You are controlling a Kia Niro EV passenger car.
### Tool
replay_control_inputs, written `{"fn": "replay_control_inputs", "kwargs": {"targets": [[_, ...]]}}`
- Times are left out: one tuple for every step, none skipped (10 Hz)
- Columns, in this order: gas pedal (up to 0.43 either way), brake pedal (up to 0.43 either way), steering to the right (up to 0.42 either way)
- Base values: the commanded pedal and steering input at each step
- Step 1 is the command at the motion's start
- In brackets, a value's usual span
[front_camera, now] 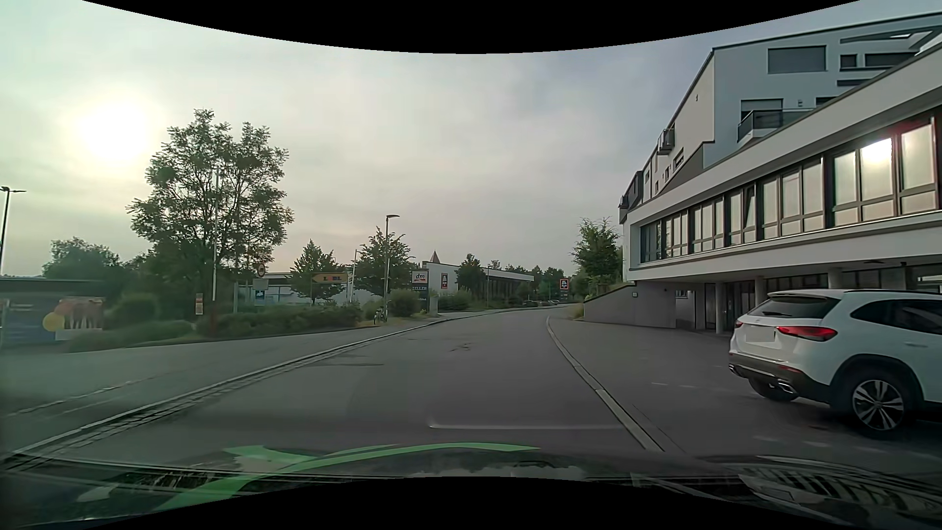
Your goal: Follow the waypoints while adhering to traffic rules and regulations
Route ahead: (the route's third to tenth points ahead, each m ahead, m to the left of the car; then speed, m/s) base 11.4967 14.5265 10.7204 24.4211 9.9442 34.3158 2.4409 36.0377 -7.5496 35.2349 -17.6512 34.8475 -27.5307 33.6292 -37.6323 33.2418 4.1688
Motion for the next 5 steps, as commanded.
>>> {"fn": "replay_control_inputs", "kwargs": {"targets": [[0.028, 0.0, -0.053], [0.039, 0.0, -0.074], [0.087, 0.0, -0.093], [0.098, 0.0, -0.111], [0.098, 0.0, -0.135]]}}
